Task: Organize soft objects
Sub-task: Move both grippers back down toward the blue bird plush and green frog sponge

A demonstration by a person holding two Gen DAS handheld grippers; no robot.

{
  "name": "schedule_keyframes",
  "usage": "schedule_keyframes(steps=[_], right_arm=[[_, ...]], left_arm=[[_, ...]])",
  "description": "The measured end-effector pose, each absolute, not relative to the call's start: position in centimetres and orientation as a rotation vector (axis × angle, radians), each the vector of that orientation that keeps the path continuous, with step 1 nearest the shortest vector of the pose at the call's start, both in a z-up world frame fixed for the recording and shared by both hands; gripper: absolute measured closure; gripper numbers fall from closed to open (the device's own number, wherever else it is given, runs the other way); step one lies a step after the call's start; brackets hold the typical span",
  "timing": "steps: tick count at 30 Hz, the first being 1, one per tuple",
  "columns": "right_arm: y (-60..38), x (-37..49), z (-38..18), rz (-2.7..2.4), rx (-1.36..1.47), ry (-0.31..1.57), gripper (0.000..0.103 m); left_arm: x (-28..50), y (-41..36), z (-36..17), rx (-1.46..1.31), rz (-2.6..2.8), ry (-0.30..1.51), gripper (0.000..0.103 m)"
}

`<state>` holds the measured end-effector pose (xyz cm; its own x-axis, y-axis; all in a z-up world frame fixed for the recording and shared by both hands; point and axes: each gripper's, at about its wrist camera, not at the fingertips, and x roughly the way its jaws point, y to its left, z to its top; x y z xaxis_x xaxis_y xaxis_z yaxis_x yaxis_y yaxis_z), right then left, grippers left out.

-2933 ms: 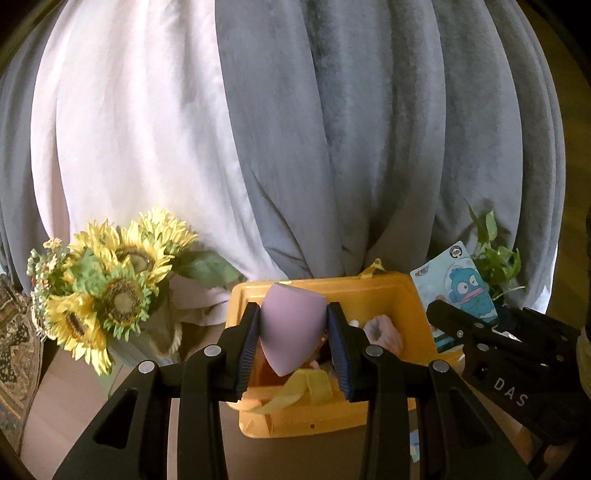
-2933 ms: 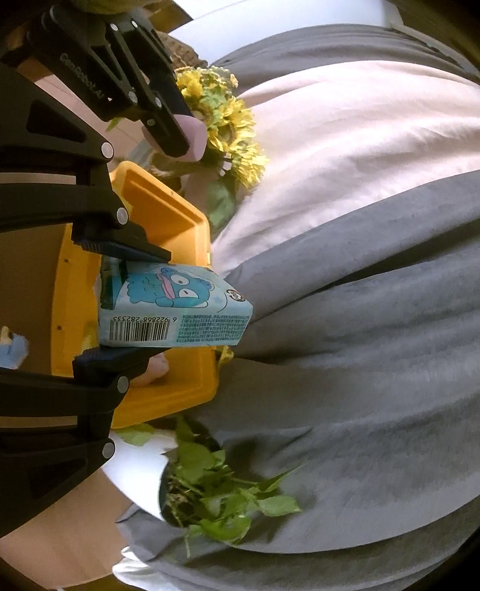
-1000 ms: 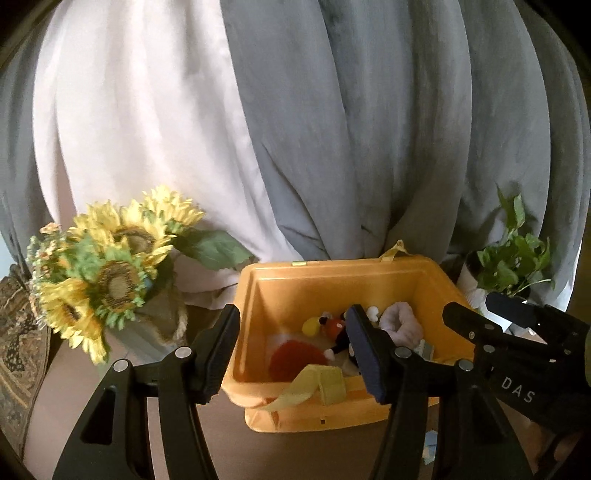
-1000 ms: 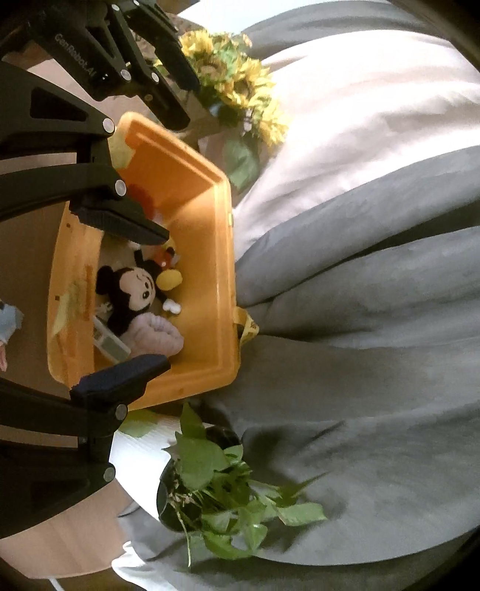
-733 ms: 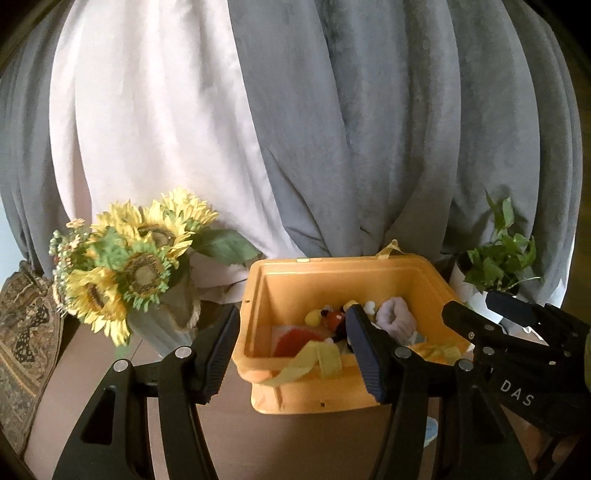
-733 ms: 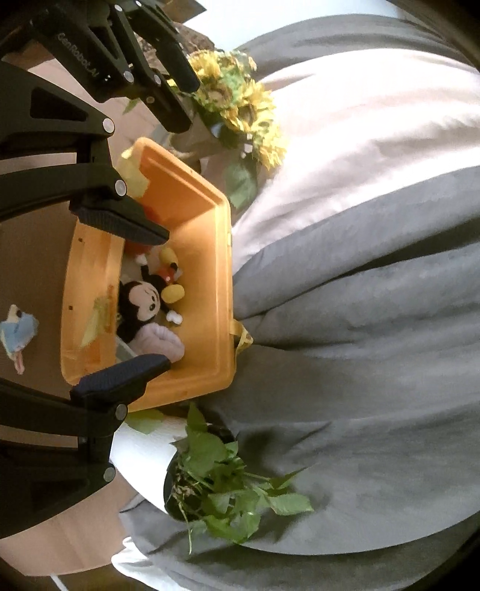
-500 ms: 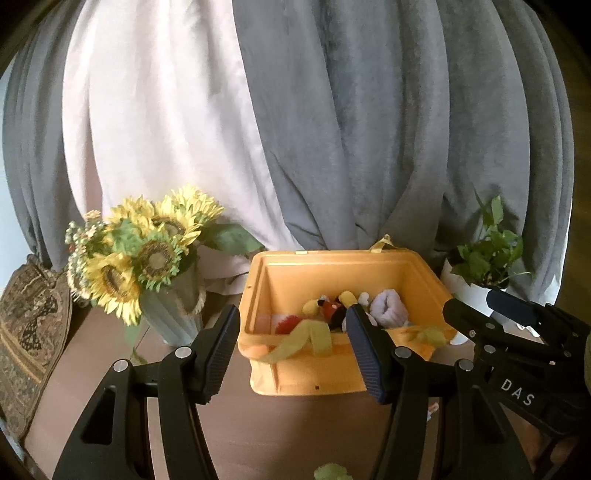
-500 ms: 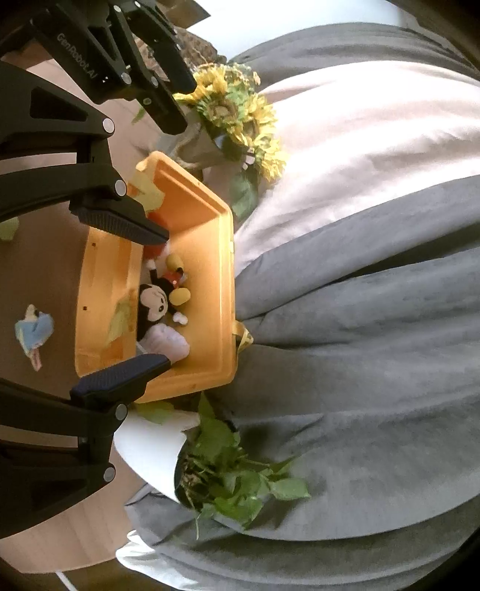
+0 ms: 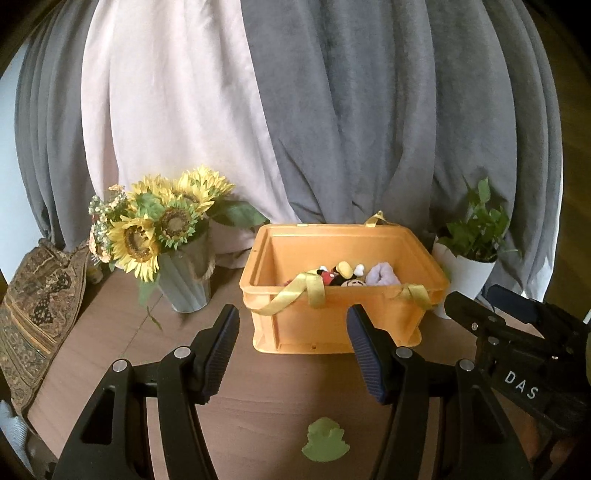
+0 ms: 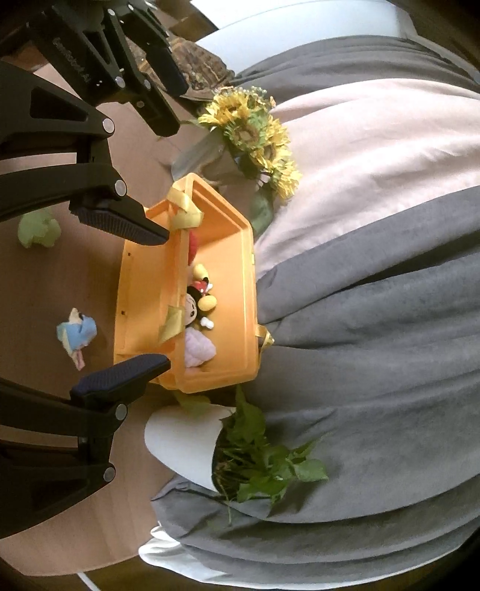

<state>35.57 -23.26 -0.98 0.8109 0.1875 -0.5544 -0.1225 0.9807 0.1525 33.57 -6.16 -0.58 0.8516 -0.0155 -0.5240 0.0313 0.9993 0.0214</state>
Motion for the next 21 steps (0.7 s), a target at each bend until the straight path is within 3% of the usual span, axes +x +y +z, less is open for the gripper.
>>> schedule_keyframes(steps=[21], right_arm=[[-20.7, 31.5, -3.6, 0.057, 0.143, 0.613, 0.04]], left_arm=[[30.7, -3.8, -4.0, 0.036, -0.079, 0.59, 0.041]])
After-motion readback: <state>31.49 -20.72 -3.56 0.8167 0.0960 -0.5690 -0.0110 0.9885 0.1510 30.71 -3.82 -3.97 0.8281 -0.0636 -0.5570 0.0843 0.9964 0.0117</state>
